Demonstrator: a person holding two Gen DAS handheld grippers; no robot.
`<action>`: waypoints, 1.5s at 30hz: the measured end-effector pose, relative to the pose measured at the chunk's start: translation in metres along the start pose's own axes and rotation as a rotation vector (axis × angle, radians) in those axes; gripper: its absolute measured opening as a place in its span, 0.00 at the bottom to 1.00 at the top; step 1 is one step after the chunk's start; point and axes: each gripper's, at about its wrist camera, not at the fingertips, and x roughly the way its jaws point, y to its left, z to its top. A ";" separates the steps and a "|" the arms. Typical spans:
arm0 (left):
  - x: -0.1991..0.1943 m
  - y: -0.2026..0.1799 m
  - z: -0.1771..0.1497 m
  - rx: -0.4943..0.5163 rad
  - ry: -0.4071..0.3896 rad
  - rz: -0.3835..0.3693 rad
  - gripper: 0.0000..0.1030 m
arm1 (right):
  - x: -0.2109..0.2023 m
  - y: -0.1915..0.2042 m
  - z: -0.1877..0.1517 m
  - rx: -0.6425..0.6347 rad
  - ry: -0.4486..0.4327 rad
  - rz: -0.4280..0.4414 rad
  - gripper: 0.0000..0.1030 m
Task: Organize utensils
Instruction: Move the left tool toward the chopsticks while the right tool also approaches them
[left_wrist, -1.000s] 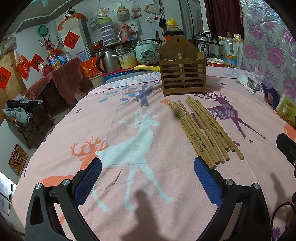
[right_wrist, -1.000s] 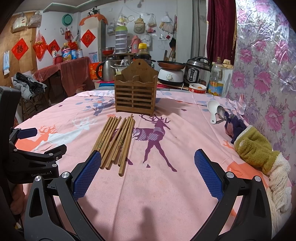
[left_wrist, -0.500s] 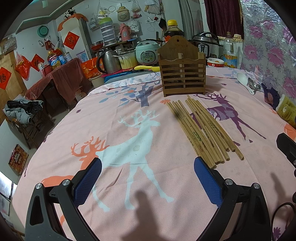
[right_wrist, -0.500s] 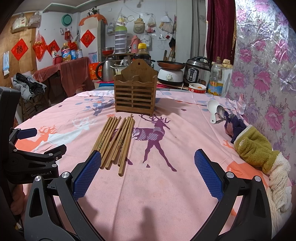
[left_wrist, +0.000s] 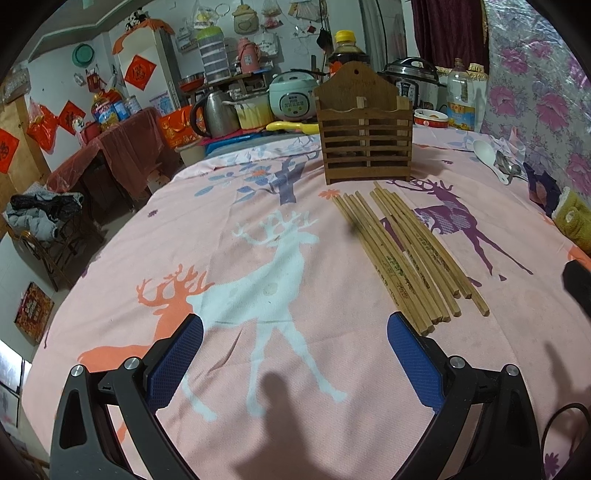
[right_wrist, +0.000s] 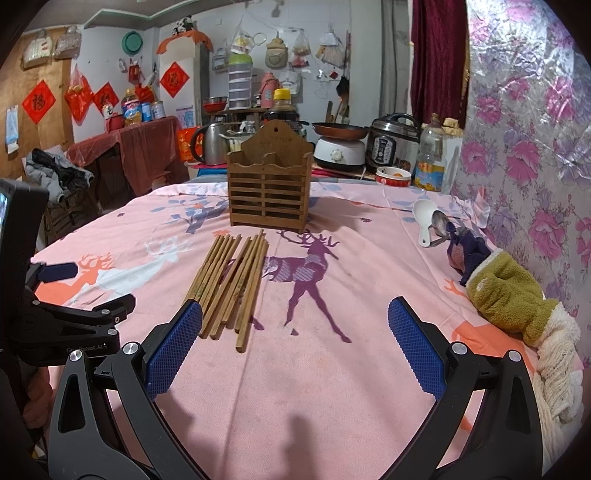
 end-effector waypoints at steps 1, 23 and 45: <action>0.002 0.001 0.000 -0.003 0.004 -0.004 0.95 | -0.002 -0.003 0.000 0.009 -0.007 -0.010 0.94; 0.035 -0.035 -0.004 0.217 0.173 -0.109 0.95 | 0.008 -0.025 -0.009 0.116 0.335 0.338 0.94; 0.070 -0.002 0.027 0.197 0.157 0.022 0.95 | 0.081 -0.016 -0.006 0.100 0.350 0.207 0.94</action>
